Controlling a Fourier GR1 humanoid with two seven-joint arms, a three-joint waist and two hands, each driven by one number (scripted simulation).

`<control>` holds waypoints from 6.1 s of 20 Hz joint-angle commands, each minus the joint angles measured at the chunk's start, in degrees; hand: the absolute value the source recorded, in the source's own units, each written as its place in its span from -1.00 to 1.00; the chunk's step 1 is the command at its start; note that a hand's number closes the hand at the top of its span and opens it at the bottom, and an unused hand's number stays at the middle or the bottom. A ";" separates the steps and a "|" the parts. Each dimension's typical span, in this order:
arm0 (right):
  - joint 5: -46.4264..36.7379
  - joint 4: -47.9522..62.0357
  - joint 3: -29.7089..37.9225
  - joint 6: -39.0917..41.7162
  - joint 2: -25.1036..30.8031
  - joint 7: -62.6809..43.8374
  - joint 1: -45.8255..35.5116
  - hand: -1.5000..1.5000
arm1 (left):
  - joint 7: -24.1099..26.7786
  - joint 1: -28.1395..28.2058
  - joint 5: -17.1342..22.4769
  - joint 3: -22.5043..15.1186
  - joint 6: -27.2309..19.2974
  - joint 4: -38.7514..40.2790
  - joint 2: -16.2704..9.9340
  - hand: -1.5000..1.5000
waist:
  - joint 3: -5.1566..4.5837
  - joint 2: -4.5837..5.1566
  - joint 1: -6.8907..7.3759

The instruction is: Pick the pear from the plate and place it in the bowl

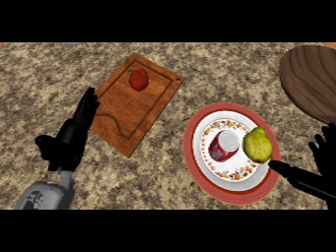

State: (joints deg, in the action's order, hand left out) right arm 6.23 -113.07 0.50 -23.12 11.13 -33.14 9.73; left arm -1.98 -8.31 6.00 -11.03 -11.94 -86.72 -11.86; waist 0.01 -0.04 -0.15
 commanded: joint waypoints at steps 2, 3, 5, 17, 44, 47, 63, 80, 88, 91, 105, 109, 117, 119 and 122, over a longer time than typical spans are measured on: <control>3.20 -0.24 3.43 2.12 -0.44 -2.36 -2.01 -1.00 | -5.53 -3.62 -2.32 1.35 -0.92 -1.61 1.72 0.00 | 0.00 0.00 -0.02; 1.77 2.70 -0.47 2.31 -5.06 5.88 3.64 -1.00 | -2.85 -5.16 -1.82 1.75 1.09 3.12 1.85 0.00 | 0.01 0.03 -0.23; -2.77 1.54 -2.97 -2.41 -5.97 -1.80 -2.88 -1.00 | -1.45 -1.65 -0.88 3.34 3.12 0.55 1.39 0.00 | -0.01 0.02 0.14; -0.02 14.08 -1.62 0.03 -11.02 13.50 -1.06 -1.00 | -3.66 0.14 -4.66 4.94 5.08 -4.21 3.59 0.00 | 0.01 -0.01 0.14; -9.19 27.41 -4.84 5.54 -8.66 17.51 -11.95 1.00 | -0.87 -1.72 -8.67 5.61 5.11 1.85 8.48 0.00 | -0.01 0.05 0.02; -9.78 31.17 -4.55 3.88 -10.22 20.78 -14.89 1.00 | 0.05 -2.35 -5.88 9.38 8.88 3.29 5.70 0.00 | 0.00 0.06 0.14; -38.91 15.54 -14.68 2.22 0.52 9.89 -33.73 1.00 | -2.30 -0.39 -8.16 7.47 6.09 -0.58 7.20 0.00 | -0.12 -0.32 -0.47; -46.27 21.40 0.84 17.79 8.13 -9.41 -56.60 1.00 | -0.11 1.00 -8.88 6.44 6.74 -0.39 9.25 0.00 | -0.03 0.08 0.45; -50.24 31.69 3.06 20.59 13.80 -9.19 -59.87 1.00 | -1.03 -1.34 -6.32 9.83 9.76 1.19 6.57 0.00 | -0.05 0.12 0.35; -50.37 42.32 4.84 21.71 18.07 -2.96 -61.32 1.00 | -3.55 -0.89 -10.03 6.77 6.33 -2.30 8.52 0.00 | -0.01 0.29 1.05; -53.97 75.87 12.19 5.84 25.26 21.57 -59.21 1.00 | -2.73 -0.70 -9.60 6.23 7.77 -1.82 9.34 0.00 | 0.07 0.73 1.80; -53.29 82.98 14.23 5.68 26.96 24.40 -62.22 1.00 | -5.34 -1.03 -10.41 6.33 6.63 -3.24 9.57 0.00 | 0.06 0.52 1.60; -42.26 88.98 21.82 16.30 27.15 34.66 -57.98 -1.00 | -0.74 -1.44 -8.40 8.18 8.96 0.66 8.74 0.00 | 0.14 0.79 1.03; -41.57 90.47 22.71 16.11 27.57 39.02 -56.82 -1.00 | -4.92 -1.88 -8.12 8.70 9.31 -1.99 7.32 0.00 | 0.24 0.86 1.84; -38.87 89.88 25.04 14.11 25.65 43.48 -56.43 -1.00 | -1.86 0.36 -8.79 7.59 8.85 -1.52 8.63 0.00 | 0.16 0.67 1.57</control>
State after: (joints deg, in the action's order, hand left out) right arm -36.06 -25.58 23.10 -9.03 39.57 3.67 -49.15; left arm -4.68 -8.66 -2.57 -3.17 -3.13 -88.41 -3.44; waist -1.28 -0.19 1.28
